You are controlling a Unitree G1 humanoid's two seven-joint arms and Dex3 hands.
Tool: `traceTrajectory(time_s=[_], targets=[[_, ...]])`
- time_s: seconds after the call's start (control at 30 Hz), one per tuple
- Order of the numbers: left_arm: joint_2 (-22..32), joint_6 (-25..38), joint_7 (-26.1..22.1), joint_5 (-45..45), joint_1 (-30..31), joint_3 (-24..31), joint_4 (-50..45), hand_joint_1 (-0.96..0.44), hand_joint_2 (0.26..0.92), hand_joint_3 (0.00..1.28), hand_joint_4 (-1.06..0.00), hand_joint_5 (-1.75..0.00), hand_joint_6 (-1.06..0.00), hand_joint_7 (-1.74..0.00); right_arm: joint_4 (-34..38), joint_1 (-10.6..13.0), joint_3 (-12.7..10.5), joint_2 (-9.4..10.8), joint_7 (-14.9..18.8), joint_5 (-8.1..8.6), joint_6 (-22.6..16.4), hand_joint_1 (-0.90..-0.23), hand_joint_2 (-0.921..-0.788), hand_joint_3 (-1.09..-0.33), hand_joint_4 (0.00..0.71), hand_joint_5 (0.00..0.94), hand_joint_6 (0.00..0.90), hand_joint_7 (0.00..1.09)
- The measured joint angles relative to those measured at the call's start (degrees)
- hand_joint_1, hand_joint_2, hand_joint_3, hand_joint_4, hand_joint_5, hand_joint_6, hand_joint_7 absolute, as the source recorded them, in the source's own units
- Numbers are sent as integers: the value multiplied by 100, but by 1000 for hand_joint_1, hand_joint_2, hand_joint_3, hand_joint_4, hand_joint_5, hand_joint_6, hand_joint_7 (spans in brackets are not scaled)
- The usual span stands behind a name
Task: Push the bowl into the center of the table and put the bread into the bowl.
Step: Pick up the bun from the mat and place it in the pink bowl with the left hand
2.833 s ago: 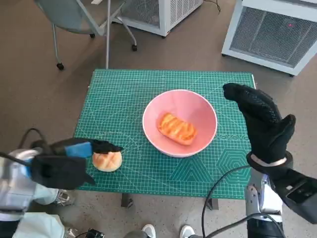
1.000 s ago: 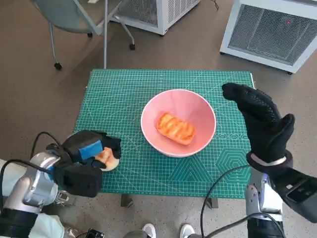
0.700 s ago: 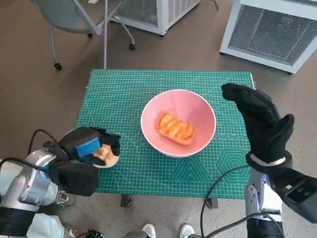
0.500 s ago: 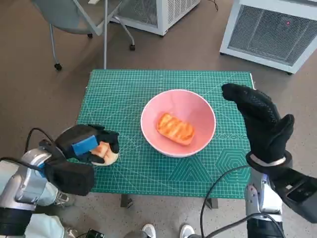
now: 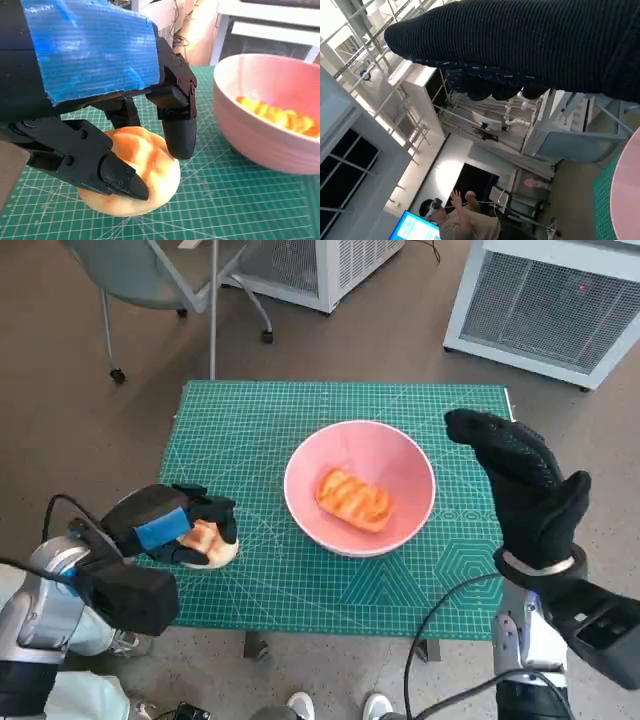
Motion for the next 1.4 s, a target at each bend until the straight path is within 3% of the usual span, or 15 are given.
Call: traceTrajectory(time_s=[0.2, 0.47, 0.93, 1.27, 1.4], targets=[[0, 201, -199, -110, -51, 59, -282, 1, 921, 126, -663, -1201, -523, -1265, 29, -1, 3, 8, -1, -12, -6, -665, -921, -676, 57, 0, -1, 390], [-124, 688, -255, -242, -547, 141, -793, 0, 920, 145, -632, -1266, -514, -1245, 232, -20, 9, 74, -1, -85, -88, -658, -921, -678, 56, 0, -1, 369], [-1245, 1110, 405, -8, -1883, -151, -953, 1, 916, 30, -778, -1137, -651, -1072, 516, -96, 89, 181, 1, -221, -263, -697, -921, -682, 51, 0, -1, 357], [-1560, 1272, 417, 168, -2218, -367, -933, 1, 914, 22, -785, -1134, -673, -1046, 533, -76, 109, 165, 2, -222, -284, -695, -921, -694, 49, 0, -1, 355], [-1933, 1443, 287, 357, -2768, -808, -529, 1, 909, 18, -785, -1140, -702, -1009, 447, -37, 81, 71, 2, -216, -199, -695, -921, -704, 48, 0, -1, 354]])
